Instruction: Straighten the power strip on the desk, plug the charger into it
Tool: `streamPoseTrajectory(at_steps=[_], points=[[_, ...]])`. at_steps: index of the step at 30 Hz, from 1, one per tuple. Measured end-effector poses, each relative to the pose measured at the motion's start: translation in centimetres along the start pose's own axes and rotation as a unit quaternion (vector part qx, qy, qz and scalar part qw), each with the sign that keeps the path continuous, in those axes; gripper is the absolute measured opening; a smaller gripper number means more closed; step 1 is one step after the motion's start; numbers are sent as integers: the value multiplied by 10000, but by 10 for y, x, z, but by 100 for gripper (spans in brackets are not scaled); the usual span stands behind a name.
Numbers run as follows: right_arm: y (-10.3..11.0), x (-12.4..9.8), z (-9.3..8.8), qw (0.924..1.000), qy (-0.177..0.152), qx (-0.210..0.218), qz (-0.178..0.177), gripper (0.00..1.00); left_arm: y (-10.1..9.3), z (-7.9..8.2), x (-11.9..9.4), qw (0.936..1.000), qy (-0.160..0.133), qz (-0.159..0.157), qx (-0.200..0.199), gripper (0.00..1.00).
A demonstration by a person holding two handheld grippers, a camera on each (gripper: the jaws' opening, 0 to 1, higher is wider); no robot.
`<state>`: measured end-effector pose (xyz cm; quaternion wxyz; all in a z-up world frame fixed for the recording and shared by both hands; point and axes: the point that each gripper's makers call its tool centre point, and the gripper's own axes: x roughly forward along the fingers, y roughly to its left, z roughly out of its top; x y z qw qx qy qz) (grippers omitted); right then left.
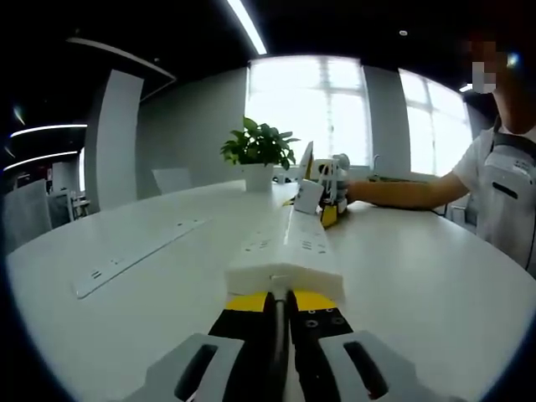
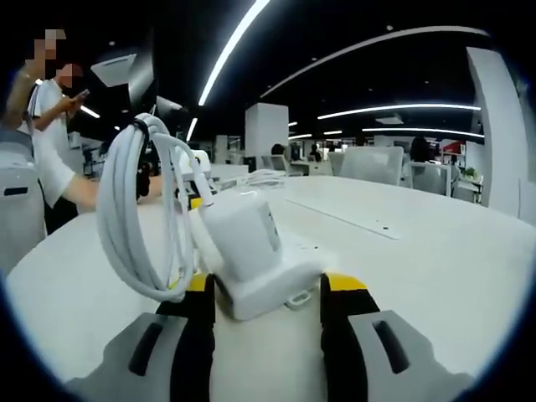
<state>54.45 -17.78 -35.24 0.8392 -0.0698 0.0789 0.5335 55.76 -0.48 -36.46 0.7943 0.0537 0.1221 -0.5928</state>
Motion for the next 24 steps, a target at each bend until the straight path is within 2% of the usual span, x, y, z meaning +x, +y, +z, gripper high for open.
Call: streamPoseTrajectory(at_steps=[16, 24], points=[[-7, -2, -3, 10000, -14, -18, 38, 44, -2, -1, -2, 10000, 8, -5, -1, 11], [-31, -3, -6, 10000, -20, -8, 66, 42, -3, -1, -2, 10000, 9, 13, -10, 11]])
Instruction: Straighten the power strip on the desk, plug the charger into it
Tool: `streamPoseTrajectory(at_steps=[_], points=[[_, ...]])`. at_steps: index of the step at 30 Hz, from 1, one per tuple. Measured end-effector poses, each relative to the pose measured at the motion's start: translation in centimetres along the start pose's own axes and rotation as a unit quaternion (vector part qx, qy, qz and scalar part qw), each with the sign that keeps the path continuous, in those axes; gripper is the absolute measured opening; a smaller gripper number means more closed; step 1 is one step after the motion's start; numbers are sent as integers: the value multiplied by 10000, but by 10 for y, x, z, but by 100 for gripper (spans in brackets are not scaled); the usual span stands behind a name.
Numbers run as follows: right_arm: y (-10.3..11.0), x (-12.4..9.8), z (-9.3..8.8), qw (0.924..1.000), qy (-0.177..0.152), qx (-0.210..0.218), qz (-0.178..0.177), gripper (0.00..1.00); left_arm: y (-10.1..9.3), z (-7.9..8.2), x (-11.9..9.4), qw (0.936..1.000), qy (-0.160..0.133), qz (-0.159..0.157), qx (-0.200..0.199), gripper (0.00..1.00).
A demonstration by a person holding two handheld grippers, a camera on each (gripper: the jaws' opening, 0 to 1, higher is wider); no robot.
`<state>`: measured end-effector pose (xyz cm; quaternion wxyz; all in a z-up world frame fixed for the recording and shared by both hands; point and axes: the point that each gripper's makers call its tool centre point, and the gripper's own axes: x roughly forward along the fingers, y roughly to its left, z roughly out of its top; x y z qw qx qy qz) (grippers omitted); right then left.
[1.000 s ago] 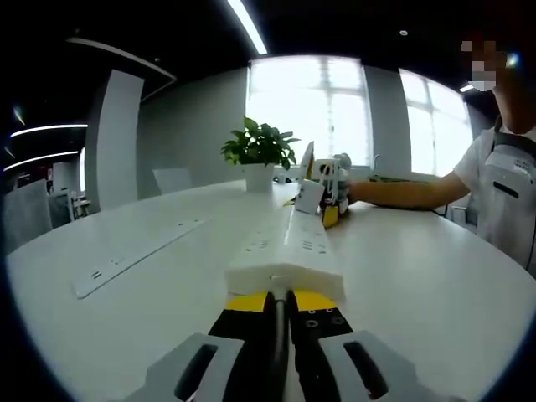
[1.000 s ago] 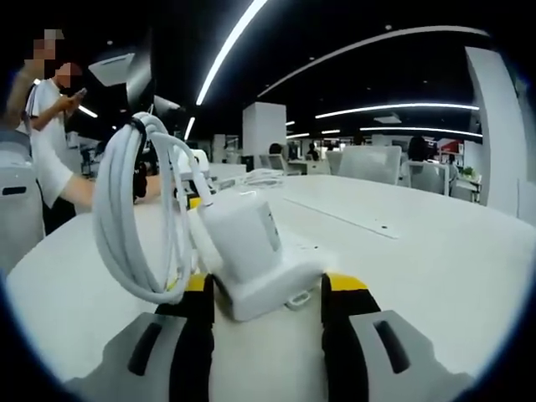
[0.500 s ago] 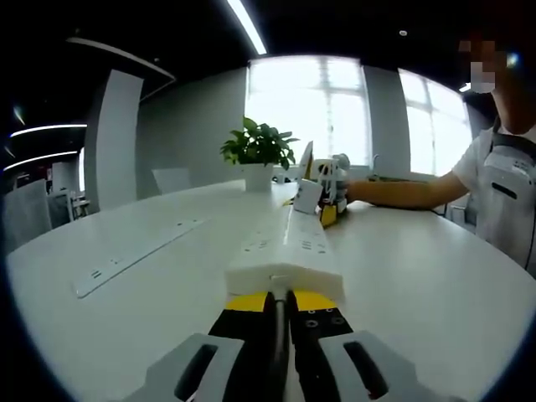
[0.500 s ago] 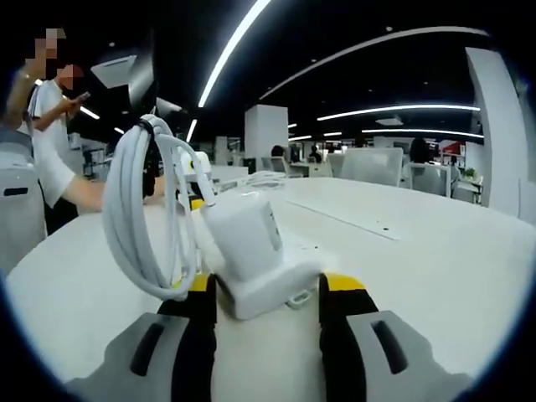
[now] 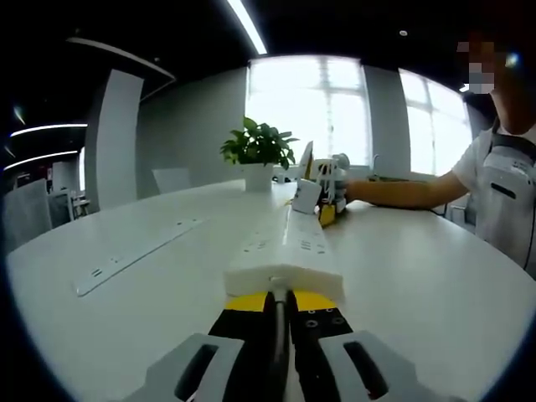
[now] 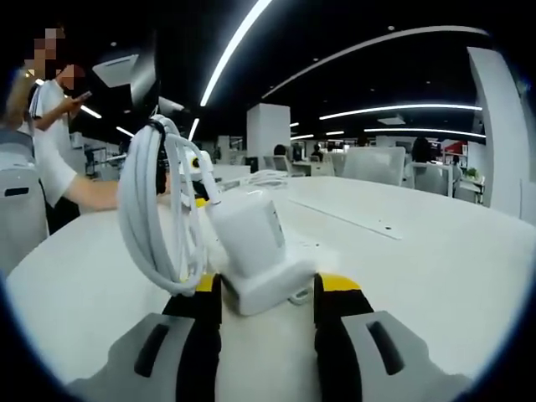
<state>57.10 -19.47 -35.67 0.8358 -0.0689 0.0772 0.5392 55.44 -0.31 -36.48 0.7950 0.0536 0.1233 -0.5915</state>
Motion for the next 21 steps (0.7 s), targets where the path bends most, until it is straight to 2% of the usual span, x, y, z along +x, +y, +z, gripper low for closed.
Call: streamPoseTrajectory(at_steps=[10, 21], points=[[-7, -1, 0, 10000, 2, -6, 12, 41, -3, 0, -1, 10000, 2, 16, -4, 11], [1, -1, 1, 10000, 28, 42, 41, 39, -5, -1, -3, 10000, 7, -7, -6, 11]])
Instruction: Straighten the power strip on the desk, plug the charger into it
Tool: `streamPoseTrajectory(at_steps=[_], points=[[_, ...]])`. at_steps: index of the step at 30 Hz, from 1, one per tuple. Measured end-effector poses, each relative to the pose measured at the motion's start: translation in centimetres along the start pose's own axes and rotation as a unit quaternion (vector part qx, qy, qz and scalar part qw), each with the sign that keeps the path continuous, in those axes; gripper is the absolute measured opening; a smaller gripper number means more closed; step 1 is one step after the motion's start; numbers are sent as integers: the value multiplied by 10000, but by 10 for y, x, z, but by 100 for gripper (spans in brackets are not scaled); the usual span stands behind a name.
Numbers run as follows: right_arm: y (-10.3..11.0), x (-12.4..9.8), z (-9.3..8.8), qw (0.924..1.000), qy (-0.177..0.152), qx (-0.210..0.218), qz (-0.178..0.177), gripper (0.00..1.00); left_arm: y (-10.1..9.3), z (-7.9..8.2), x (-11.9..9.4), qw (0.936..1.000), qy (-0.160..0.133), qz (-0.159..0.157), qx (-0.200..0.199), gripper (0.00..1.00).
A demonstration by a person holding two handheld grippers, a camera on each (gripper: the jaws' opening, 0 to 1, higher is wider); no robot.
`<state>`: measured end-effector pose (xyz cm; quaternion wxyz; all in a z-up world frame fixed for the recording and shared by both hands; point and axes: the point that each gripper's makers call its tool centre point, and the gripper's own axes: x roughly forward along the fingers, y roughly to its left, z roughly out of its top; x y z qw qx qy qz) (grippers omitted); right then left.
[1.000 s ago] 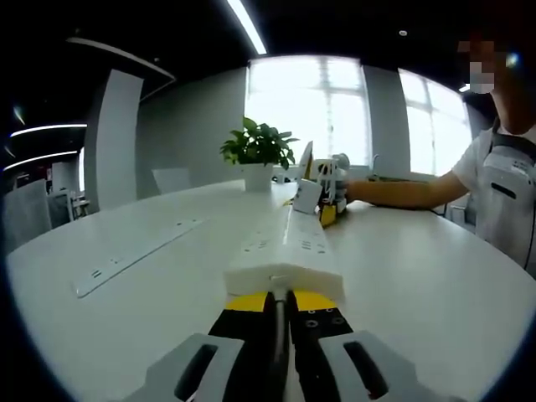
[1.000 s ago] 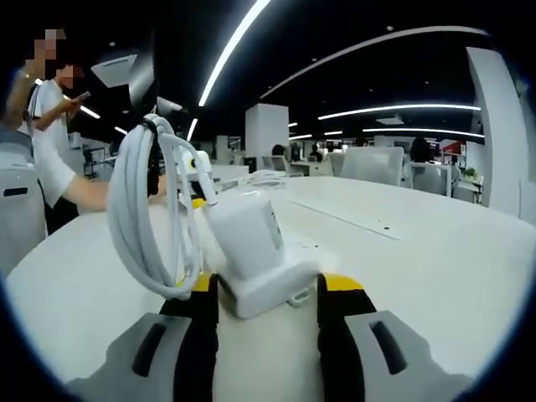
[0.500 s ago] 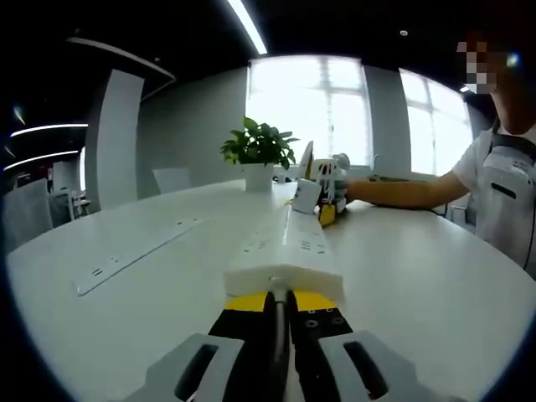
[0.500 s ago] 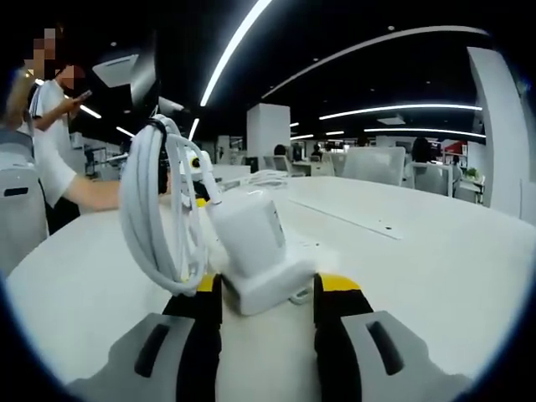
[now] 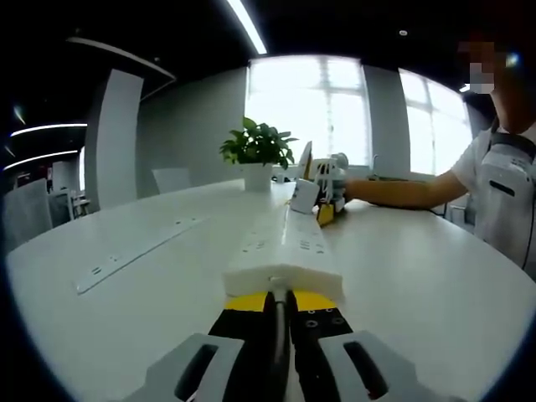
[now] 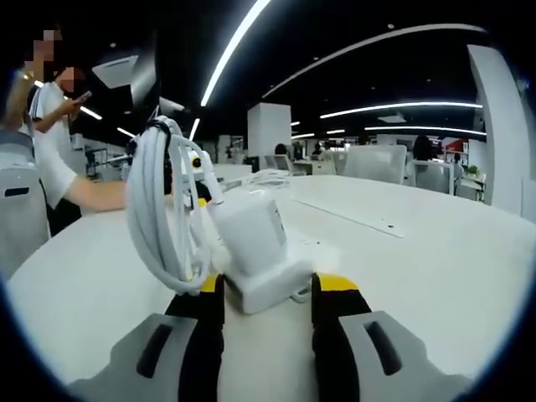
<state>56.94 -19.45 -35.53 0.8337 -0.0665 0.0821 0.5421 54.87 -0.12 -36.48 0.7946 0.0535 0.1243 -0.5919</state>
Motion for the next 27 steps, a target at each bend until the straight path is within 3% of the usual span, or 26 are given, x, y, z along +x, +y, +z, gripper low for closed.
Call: streamPoseTrajectory(at_steps=[27], points=[[21, 0, 3, 10000, 51, -28, 69, 37, -16, -4, -9, 10000, 8, -97, 14, 11]])
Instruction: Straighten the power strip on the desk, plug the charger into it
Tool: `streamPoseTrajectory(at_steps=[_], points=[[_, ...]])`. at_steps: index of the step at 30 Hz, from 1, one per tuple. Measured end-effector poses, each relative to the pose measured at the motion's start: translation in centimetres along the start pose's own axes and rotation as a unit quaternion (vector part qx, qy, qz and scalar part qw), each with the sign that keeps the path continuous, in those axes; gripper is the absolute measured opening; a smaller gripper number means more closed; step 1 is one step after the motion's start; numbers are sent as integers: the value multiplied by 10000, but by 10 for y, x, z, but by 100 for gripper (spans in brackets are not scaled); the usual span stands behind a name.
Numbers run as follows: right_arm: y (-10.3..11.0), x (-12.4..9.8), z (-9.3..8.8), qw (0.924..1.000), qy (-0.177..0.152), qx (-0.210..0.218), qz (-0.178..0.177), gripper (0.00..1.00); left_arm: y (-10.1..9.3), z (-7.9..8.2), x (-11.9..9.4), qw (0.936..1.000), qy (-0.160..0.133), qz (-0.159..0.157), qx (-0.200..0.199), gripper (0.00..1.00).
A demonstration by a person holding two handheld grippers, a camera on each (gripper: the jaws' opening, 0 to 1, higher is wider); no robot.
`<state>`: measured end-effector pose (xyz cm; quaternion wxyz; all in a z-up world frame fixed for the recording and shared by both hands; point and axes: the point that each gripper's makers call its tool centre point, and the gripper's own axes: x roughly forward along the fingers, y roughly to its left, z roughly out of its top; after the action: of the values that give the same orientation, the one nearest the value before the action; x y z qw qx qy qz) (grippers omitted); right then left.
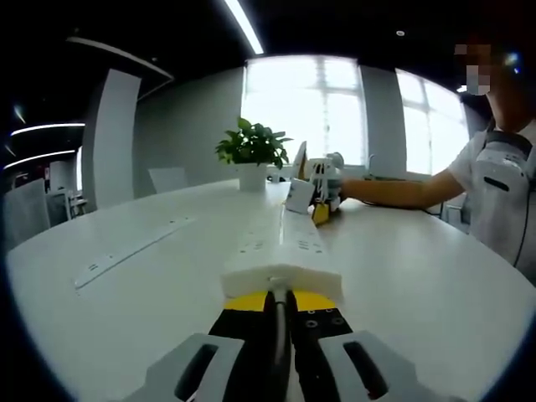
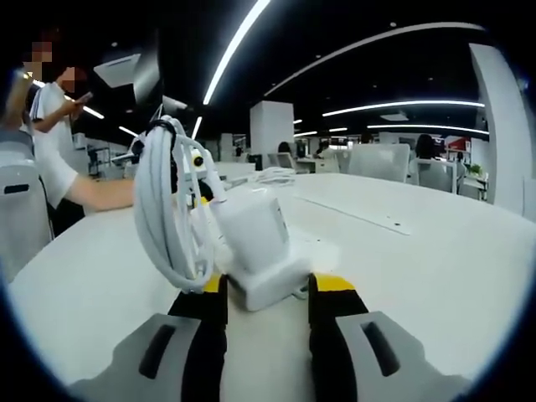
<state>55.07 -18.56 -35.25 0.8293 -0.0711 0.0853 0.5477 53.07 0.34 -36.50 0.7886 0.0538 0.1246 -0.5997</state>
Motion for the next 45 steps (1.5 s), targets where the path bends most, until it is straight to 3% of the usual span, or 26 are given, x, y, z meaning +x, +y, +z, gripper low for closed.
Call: streamPoseTrajectory(at_steps=[22, 45], points=[[12, -5, 1, 9999, -11, 150, -29, 36, -6, -1, -6, 10000, 5, 32, -12, 11], [18, -6, -1, 10000, 11, 14, 61, 35, -14, -3, -10, 9999, -3, 161, -47, 11]])
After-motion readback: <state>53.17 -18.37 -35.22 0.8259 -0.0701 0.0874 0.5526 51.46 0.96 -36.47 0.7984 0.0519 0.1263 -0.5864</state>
